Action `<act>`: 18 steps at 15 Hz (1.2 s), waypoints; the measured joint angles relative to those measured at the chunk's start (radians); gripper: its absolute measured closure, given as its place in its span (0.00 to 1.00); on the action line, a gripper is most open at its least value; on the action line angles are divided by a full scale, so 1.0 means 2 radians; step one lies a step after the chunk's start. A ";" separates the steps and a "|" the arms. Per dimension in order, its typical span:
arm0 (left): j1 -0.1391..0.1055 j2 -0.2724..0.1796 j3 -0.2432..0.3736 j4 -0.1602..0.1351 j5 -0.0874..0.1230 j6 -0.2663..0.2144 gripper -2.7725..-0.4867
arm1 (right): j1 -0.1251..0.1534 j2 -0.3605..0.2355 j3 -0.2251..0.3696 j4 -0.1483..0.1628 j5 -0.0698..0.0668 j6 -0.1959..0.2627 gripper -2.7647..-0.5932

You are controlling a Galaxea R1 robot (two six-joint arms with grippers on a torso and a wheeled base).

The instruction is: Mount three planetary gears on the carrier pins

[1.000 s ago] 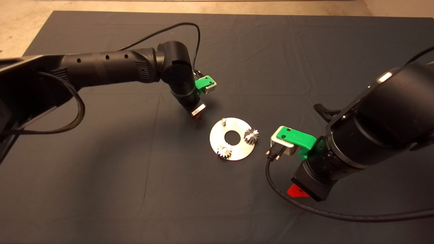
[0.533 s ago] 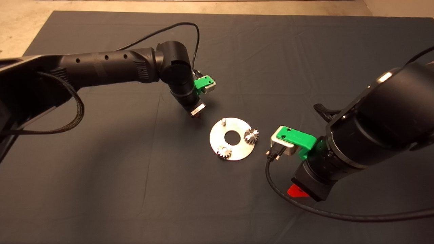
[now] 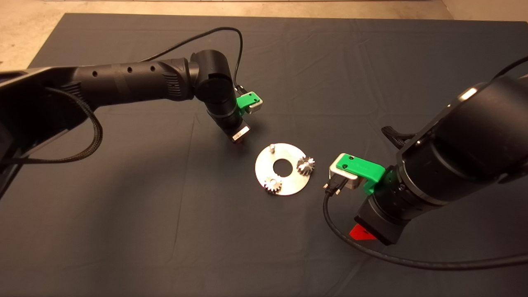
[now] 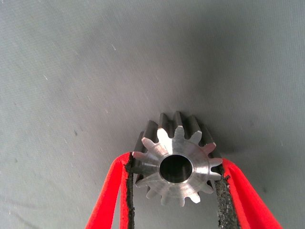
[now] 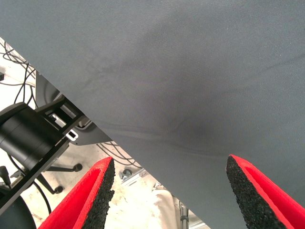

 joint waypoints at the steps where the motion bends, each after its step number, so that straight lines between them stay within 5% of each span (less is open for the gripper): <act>1: 0.000 0.000 0.009 0.000 0.009 0.000 0.85 | 0.000 0.000 0.000 0.000 0.000 0.000 0.48; 5: -0.004 0.002 0.033 -0.002 0.023 -0.004 0.88 | 0.000 0.003 0.009 0.000 0.000 0.000 0.48; 11: -0.042 0.004 0.048 -0.002 0.033 -0.017 0.88 | 0.000 0.004 0.016 0.000 0.000 0.002 0.48; 14: -0.060 0.005 0.074 -0.002 0.047 -0.048 0.89 | 0.000 0.004 0.017 0.000 0.000 0.002 0.48; 18: -0.074 0.011 0.102 -0.004 0.045 -0.083 0.89 | 0.000 0.008 0.017 0.000 0.000 0.002 0.48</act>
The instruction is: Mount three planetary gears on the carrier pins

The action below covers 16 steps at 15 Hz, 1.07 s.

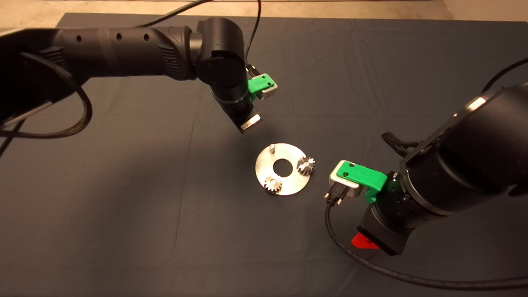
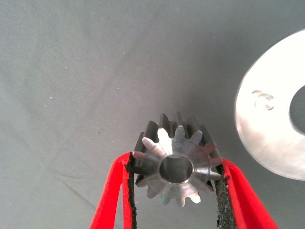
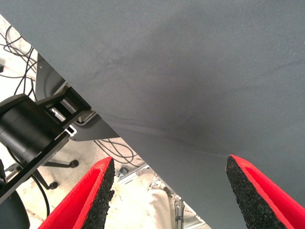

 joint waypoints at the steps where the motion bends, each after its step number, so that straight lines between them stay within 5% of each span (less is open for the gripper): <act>1: 0.000 -0.001 0.008 0.000 0.000 -0.015 0.89 | 0.000 0.000 0.000 0.000 0.000 0.000 0.48; 4: 0.000 -0.001 0.035 -0.003 0.001 -0.054 0.89 | 0.000 0.002 0.000 0.000 0.000 0.000 0.48; 12: 0.003 0.016 0.034 -0.002 -0.018 -0.075 0.89 | 0.000 0.002 0.001 0.000 0.000 0.000 0.48; 16: 0.030 0.041 0.031 -0.003 -0.027 -0.084 0.89 | 0.000 0.002 0.001 0.000 0.000 0.000 0.48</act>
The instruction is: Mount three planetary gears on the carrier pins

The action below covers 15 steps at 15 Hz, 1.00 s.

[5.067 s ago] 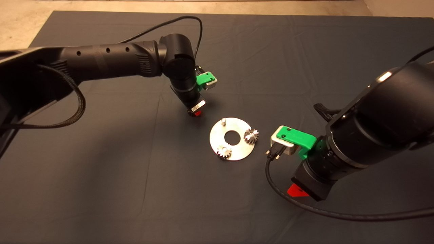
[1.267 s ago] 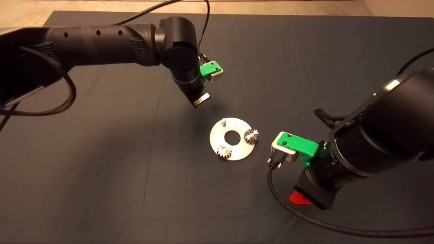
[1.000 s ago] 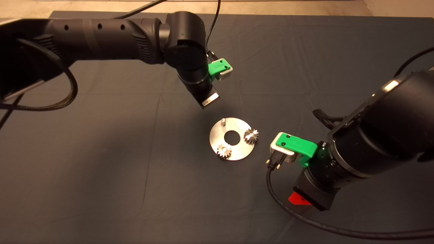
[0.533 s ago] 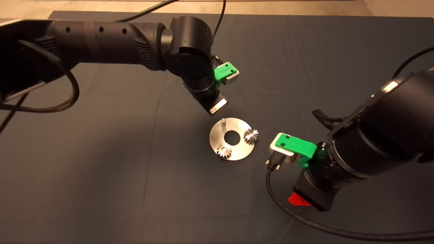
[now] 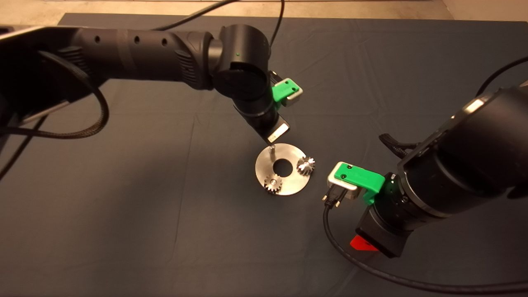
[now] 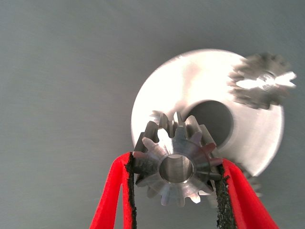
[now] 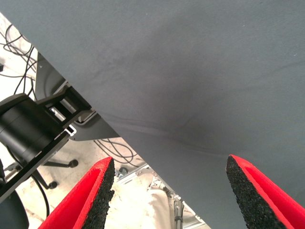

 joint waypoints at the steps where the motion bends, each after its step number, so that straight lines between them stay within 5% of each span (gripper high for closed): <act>1: 0.007 0.004 -0.005 0.000 0.000 0.000 0.89 | 0.000 0.000 0.000 0.000 0.000 0.000 0.48; 6: 0.011 0.005 -0.014 0.001 0.001 0.000 0.89 | 0.000 0.000 0.000 0.000 0.000 0.000 0.48; 10: 0.016 0.003 -0.017 0.020 0.001 0.000 0.89 | 0.000 0.000 0.000 0.000 0.000 0.000 0.48; 13: 0.016 0.003 -0.018 0.021 0.001 0.000 0.89 | 0.000 0.000 0.001 0.000 0.000 0.000 0.48; 15: 0.028 0.004 -0.029 0.035 0.000 0.000 0.89 | 0.000 0.000 0.001 0.000 0.000 0.000 0.48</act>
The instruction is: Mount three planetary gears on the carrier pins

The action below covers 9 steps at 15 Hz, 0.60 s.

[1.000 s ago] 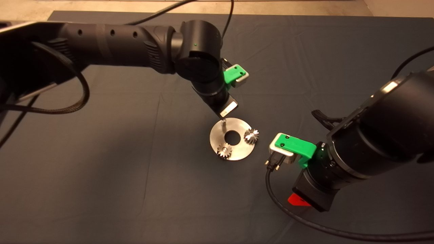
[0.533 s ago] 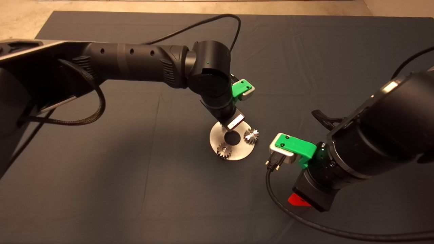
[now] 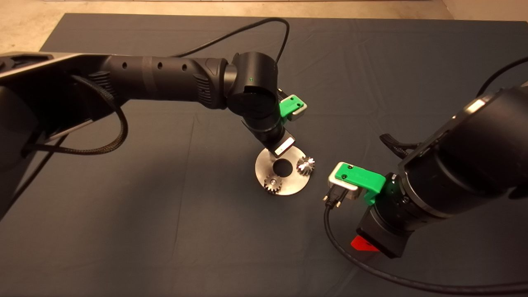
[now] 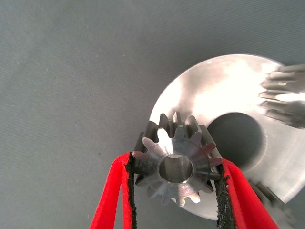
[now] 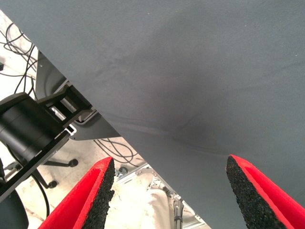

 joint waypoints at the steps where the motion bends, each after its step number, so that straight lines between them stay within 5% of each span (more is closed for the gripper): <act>1: 0.006 0.000 -0.003 0.002 0.001 0.000 0.89 | 0.000 0.000 0.000 0.000 -0.001 0.000 0.48; 9: 0.019 0.001 -0.012 0.025 -0.004 0.000 0.89 | 0.000 0.000 0.000 0.000 0.000 0.000 0.48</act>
